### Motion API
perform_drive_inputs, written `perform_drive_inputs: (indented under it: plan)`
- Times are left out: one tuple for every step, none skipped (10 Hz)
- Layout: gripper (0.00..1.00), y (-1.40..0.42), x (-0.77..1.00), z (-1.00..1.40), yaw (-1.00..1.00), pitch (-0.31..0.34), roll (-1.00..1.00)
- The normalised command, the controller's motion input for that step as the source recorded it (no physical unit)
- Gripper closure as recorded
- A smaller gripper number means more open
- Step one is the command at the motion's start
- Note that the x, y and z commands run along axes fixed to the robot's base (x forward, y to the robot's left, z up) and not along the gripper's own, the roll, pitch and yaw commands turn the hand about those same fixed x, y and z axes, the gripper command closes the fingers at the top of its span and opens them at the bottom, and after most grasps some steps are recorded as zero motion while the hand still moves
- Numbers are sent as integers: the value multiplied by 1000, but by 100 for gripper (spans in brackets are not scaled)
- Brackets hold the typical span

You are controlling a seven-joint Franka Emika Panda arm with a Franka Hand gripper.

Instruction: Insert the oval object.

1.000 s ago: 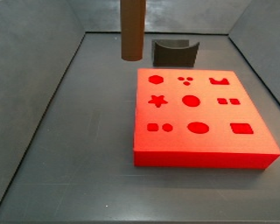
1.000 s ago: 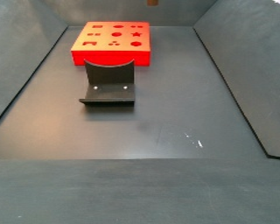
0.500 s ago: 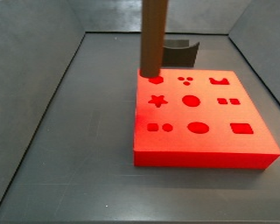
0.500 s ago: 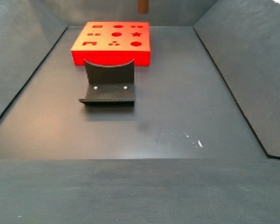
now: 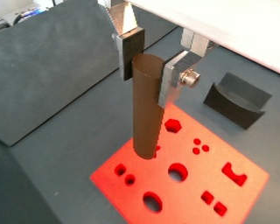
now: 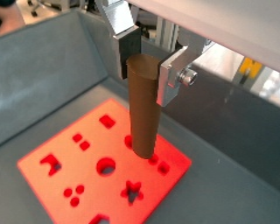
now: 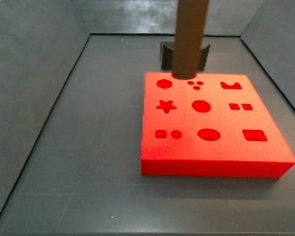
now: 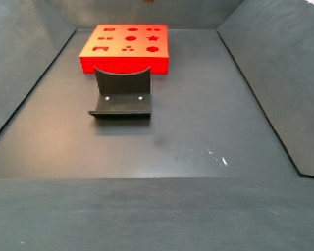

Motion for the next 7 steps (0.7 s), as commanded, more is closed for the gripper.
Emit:
perform_drive_inputs:
  plan:
    - [100, -320, 1000, 366, 9, 96, 86]
    - [100, -143, 497, 29, 0, 84, 0]
    - [100, -11, 0, -17, 0, 0, 0]
    - [100, -63, 926, 0, -103, 0, 0]
    - [100, -134, 1000, 40, 0, 0, 0]
    - [100, -140, 1000, 9, 0, -9, 0]
    - [100, -129, 1000, 0, 0, 0, 0]
